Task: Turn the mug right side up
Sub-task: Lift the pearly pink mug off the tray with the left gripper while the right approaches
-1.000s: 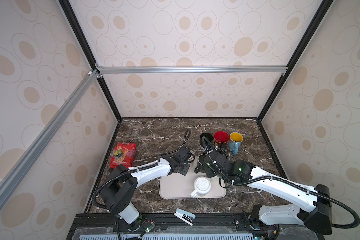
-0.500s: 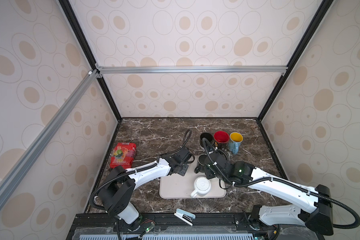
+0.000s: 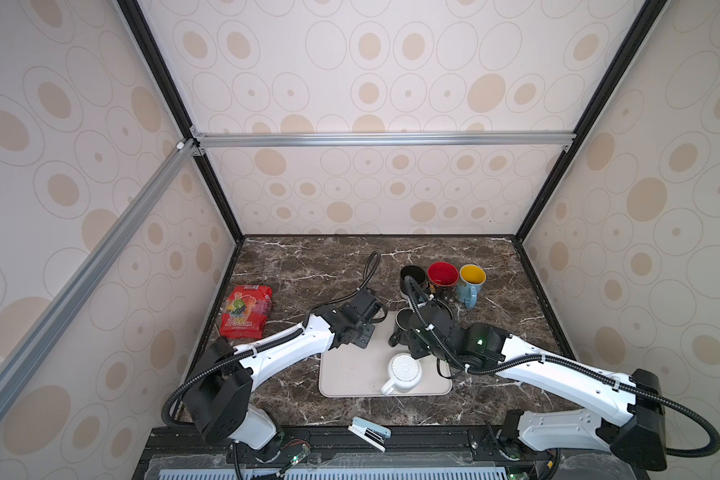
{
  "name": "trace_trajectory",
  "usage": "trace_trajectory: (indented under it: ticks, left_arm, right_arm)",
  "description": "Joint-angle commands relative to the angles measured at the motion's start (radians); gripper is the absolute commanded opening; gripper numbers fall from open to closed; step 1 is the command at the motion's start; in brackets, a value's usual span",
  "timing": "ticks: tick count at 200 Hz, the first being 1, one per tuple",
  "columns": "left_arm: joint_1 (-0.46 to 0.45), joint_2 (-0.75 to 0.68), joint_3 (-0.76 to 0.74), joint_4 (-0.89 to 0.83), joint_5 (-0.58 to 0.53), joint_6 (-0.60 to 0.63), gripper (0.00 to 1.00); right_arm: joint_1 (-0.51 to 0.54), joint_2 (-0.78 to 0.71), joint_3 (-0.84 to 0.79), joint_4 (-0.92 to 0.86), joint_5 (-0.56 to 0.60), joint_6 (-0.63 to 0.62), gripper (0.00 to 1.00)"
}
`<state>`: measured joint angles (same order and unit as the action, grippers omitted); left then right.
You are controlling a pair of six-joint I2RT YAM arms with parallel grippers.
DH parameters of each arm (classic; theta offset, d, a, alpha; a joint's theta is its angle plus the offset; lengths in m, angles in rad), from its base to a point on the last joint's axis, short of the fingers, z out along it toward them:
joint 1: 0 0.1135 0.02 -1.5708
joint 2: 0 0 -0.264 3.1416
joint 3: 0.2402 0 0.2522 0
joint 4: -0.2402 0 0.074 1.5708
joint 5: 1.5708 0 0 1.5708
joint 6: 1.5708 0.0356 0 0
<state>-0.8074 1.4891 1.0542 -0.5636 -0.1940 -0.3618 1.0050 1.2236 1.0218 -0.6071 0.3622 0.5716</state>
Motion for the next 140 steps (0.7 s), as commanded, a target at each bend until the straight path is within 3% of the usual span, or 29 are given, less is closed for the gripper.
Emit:
trace_trajectory:
  ticks: [1, 81, 99, 140]
  left_arm:
    - [-0.004, -0.052, 0.070, 0.043, -0.033, 0.007, 0.00]
    - [0.018, -0.146, 0.046, 0.153, 0.013, -0.056, 0.00]
    - [0.037, -0.173, 0.032, 0.204, 0.054, -0.063, 0.00]
    - [0.103, -0.235, -0.002, 0.348, 0.206, -0.096, 0.00]
  right_arm:
    - [0.006, -0.009, 0.003, 0.003, -0.005, 0.008, 0.36]
    - [0.005, -0.144, -0.089, 0.127, 0.041, 0.023, 0.33]
    - [0.004, -0.156, -0.094, 0.135, 0.037, 0.027, 0.37]
    - [-0.043, -0.210, -0.171, 0.267, -0.105, 0.061, 0.40]
